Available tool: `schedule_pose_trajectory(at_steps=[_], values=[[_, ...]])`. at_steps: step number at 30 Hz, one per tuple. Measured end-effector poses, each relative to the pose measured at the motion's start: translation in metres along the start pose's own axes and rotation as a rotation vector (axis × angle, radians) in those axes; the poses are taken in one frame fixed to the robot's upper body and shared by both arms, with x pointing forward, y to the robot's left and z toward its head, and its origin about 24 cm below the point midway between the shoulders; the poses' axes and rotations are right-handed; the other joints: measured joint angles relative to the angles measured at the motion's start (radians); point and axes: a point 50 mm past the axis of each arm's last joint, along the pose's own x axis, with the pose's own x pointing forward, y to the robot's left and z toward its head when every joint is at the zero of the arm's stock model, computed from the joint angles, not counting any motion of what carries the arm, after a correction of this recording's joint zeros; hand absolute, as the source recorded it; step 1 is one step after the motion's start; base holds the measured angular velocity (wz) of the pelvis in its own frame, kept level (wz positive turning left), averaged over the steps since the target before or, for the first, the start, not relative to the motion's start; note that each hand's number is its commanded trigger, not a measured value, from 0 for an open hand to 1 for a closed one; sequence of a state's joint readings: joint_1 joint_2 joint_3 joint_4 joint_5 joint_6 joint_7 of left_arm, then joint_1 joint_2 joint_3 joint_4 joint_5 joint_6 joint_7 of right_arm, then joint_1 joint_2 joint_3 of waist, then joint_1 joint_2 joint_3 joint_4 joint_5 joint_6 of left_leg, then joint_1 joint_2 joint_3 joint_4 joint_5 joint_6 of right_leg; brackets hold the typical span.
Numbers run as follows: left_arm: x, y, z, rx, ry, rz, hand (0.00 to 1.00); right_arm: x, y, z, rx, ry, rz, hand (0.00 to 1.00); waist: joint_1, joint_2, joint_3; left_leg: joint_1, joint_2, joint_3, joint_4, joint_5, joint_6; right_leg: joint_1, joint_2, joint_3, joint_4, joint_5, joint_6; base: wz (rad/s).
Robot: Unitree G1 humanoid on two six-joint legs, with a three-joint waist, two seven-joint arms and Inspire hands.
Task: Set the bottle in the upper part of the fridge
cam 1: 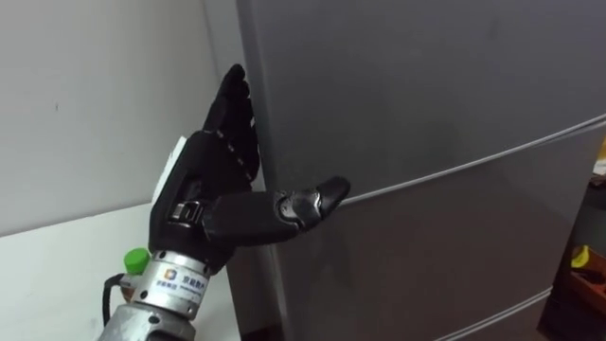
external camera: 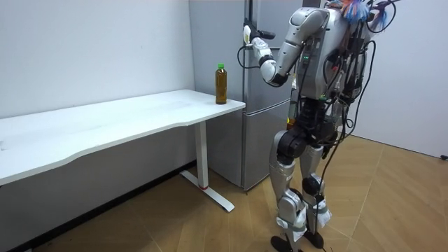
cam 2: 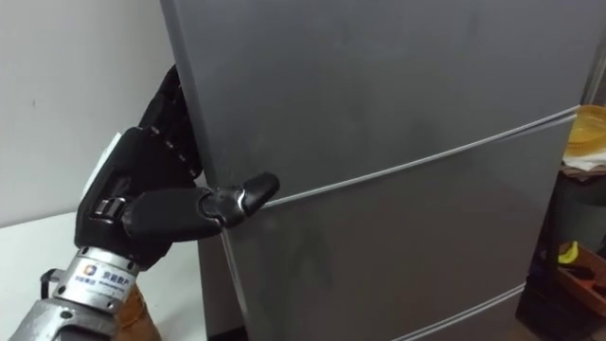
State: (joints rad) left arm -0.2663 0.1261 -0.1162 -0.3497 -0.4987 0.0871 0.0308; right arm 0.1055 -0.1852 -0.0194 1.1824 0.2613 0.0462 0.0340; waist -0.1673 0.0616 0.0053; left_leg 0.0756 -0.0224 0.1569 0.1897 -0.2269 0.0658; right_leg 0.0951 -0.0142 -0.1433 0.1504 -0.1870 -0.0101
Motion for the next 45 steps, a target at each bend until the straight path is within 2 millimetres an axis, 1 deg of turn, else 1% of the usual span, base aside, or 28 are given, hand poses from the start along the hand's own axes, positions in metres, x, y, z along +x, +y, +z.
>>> schedule_pose_trajectory(at_steps=[1,2,3,6,11,13,14,15,16,17,18,19,20,21,22,23,24,25,30,45], values=[[0.000,-0.001,-0.001,-0.001,0.003,-0.007,0.50,0.000,0.000,0.000,-0.001,0.000,0.000,0.00,0.000,0.000,0.0000,-0.001,0.000,-0.001,0.000,0.000,0.000,0.000,0.000,0.000,0.000,0.000,0.000,0.00],[0.000,-0.002,-0.001,-0.002,0.007,-0.010,0.68,0.000,0.000,0.001,-0.001,-0.001,0.000,0.00,0.000,0.000,0.0000,-0.001,0.000,-0.001,0.000,0.000,0.000,-0.001,0.000,0.000,0.000,0.000,0.000,0.00],[0.000,-0.003,-0.003,-0.003,0.020,-0.025,1.00,0.000,0.001,0.001,-0.008,-0.001,0.001,0.00,-0.001,0.000,0.0001,-0.002,0.000,-0.001,0.000,0.000,0.000,-0.002,0.000,0.000,0.000,0.000,0.000,0.00],[0.001,-0.004,-0.002,-0.005,0.016,-0.026,1.00,0.000,0.001,0.002,-0.025,-0.004,0.000,0.00,-0.002,0.000,-0.0002,-0.012,0.000,-0.001,0.004,0.000,0.000,-0.008,0.000,-0.004,0.001,0.000,0.000,0.04],[0.002,-0.006,-0.002,-0.032,0.004,-0.012,1.00,0.001,0.002,0.004,-0.041,-0.009,0.003,0.00,-0.002,-0.004,0.0017,-0.023,-0.001,-0.002,0.008,0.000,0.000,-0.007,-0.002,-0.009,-0.001,0.000,0.000,0.09],[0.002,-0.012,-0.004,-0.078,0.013,-0.043,1.00,0.001,0.003,0.004,-0.044,-0.009,0.005,0.00,0.000,-0.008,0.0037,-0.026,-0.002,-0.002,0.009,0.000,0.000,-0.008,-0.003,-0.009,-0.001,0.000,0.000,0.09],[0.002,-0.015,-0.005,-0.090,0.015,-0.049,0.93,0.001,0.003,0.004,-0.046,-0.009,0.006,0.00,0.002,-0.010,0.0040,-0.027,-0.002,-0.002,0.010,0.000,0.000,-0.008,-0.003,-0.009,-0.001,0.000,0.000,0.08],[0.002,-0.017,-0.006,-0.100,0.017,-0.052,0.93,0.001,0.005,0.004,-0.056,-0.008,0.009,0.00,0.002,-0.013,0.0046,-0.028,-0.002,-0.002,0.010,0.001,0.000,-0.008,-0.003,-0.008,-0.001,0.000,0.000,0.04],[0.002,-0.017,-0.006,-0.097,0.017,-0.051,0.82,0.001,0.007,0.007,-0.070,-0.018,0.015,0.00,0.002,-0.014,0.0055,-0.029,-0.002,-0.002,0.010,0.001,0.000,-0.009,-0.002,-0.006,-0.001,0.000,0.000,0.00],[0.002,-0.017,-0.006,-0.094,0.018,-0.051,0.79,0.001,0.007,0.007,-0.073,-0.018,0.016,0.00,0.002,-0.014,0.0054,-0.029,-0.002,-0.002,0.011,0.001,0.000,-0.009,-0.002,-0.006,-0.001,0.000,0.000,0.00],[0.002,-0.018,-0.007,-0.091,0.017,-0.057,0.64,0.001,0.007,0.007,-0.073,-0.017,0.016,0.00,0.002,-0.014,0.0054,-0.029,-0.002,-0.002,0.012,0.001,0.000,-0.009,-0.002,-0.006,-0.001,0.000,0.000,0.00],[0.002,-0.018,-0.007,-0.090,0.017,-0.057,0.58,0.001,0.007,0.007,-0.074,-0.017,0.016,0.00,0.002,-0.015,0.0054,-0.029,-0.002,-0.002,0.012,0.001,0.000,-0.009,-0.002,-0.005,-0.002,0.000,0.000,0.00],[0.002,-0.017,-0.007,-0.086,0.018,-0.055,0.45,0.001,0.007,0.007,-0.074,-0.018,0.016,0.00,0.002,-0.015,0.0054,-0.029,-0.002,-0.002,0.013,0.001,0.000,-0.010,-0.002,-0.005,-0.003,0.000,0.000,0.00],[0.002,-0.017,-0.007,-0.085,0.018,-0.055,0.29,0.001,0.007,0.007,-0.074,-0.017,0.017,0.00,0.002,-0.015,0.0053,-0.029,-0.002,-0.002,0.013,0.001,0.000,-0.010,-0.002,-0.005,-0.004,0.000,0.000,0.00],[0.002,-0.017,-0.007,-0.086,0.018,-0.056,0.21,0.001,0.007,0.007,-0.075,-0.017,0.017,0.00,0.002,-0.015,0.0048,-0.029,-0.002,-0.002,0.013,0.001,0.000,-0.010,-0.002,-0.004,-0.006,0.000,0.000,0.00],[0.002,-0.018,-0.007,-0.087,0.018,-0.058,0.09,0.001,0.007,0.007,-0.075,-0.017,0.017,0.00,0.002,-0.015,0.0042,-0.029,-0.002,-0.002,0.013,0.001,0.000,-0.009,-0.002,-0.004,-0.007,0.000,0.000,0.00],[0.002,-0.018,-0.007,-0.087,0.017,-0.062,0.02,0.001,0.007,0.007,-0.075,-0.017,0.017,0.00,0.002,-0.016,0.0028,-0.029,-0.002,-0.002,0.013,0.001,0.000,-0.009,-0.002,-0.004,-0.007,0.000,0.000,0.00],[0.002,-0.018,-0.006,-0.088,0.013,-0.067,0.00,0.001,0.007,0.007,-0.076,-0.017,0.018,0.00,0.002,-0.017,0.0014,-0.029,-0.002,-0.002,0.013,0.001,0.000,-0.009,-0.002,-0.003,-0.007,0.000,0.000,0.00],[0.002,-0.022,-0.007,-0.088,0.018,-0.089,0.00,0.001,0.007,0.007,-0.081,-0.017,0.019,0.00,0.004,-0.018,0.0005,-0.029,-0.002,-0.002,0.013,0.001,0.000,-0.008,-0.002,0.000,-0.005,0.000,0.000,0.00],[0.001,-0.022,-0.008,-0.081,0.025,-0.099,0.00,0.001,0.007,0.007,-0.081,-0.017,0.019,0.00,0.005,-0.018,0.0002,-0.029,-0.003,0.000,0.015,0.003,0.004,-0.009,-0.003,0.003,0.000,0.000,0.001,0.00]])
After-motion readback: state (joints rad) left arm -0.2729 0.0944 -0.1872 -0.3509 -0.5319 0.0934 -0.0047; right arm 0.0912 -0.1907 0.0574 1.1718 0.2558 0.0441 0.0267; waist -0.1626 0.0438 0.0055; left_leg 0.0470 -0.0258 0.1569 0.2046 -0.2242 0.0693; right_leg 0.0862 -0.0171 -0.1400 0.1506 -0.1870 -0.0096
